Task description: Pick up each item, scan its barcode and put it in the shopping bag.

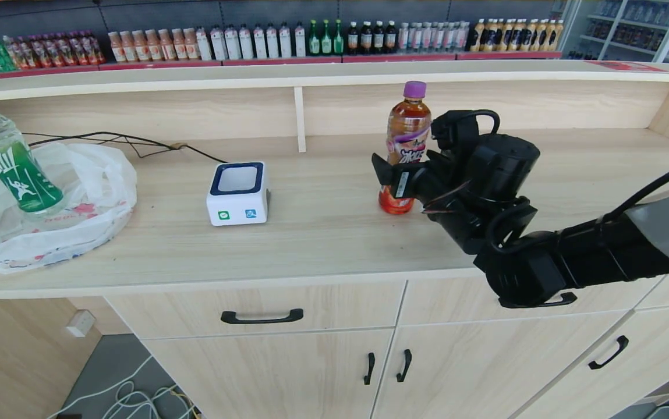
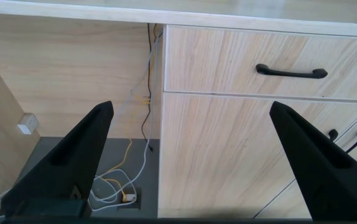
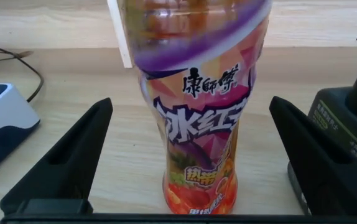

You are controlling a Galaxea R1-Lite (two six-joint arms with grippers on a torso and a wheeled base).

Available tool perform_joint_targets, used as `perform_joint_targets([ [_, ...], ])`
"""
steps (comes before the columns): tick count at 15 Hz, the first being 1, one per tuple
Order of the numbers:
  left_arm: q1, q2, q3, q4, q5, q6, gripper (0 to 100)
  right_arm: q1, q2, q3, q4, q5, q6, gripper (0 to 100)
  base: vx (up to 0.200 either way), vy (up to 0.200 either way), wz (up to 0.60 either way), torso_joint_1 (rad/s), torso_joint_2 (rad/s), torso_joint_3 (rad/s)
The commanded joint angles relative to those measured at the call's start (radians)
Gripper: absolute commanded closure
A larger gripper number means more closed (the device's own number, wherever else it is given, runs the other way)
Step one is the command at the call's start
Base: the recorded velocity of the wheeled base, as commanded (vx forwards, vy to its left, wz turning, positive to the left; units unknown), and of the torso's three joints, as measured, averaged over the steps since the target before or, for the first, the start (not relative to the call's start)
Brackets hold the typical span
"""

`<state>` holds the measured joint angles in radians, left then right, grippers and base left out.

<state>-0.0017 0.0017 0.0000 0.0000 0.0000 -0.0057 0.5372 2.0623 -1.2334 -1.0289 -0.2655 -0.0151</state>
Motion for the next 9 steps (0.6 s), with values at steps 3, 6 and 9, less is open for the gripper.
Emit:
perform_joint_targets([
  [3, 0.000, 0.000, 0.000, 0.000, 0.000, 0.000, 0, -0.023, 0.059, -0.063, 0.007, 0.002, 0.000, 0, 0.000, 0.000, 0.00, 0.000, 0.00, 0.000],
  [6, 0.000, 0.000, 0.000, 0.000, 0.000, 0.000, 0, -0.028, 0.074, -0.084, 0.017, 0.014, 0.000, 0, 0.000, 0.000, 0.00, 0.000, 0.00, 0.000],
  [9, 0.000, 0.000, 0.000, 0.000, 0.000, 0.000, 0, -0.029, 0.087, -0.152, 0.050, 0.014, 0.000, 0, 0.000, 0.000, 0.00, 0.000, 0.00, 0.000],
])
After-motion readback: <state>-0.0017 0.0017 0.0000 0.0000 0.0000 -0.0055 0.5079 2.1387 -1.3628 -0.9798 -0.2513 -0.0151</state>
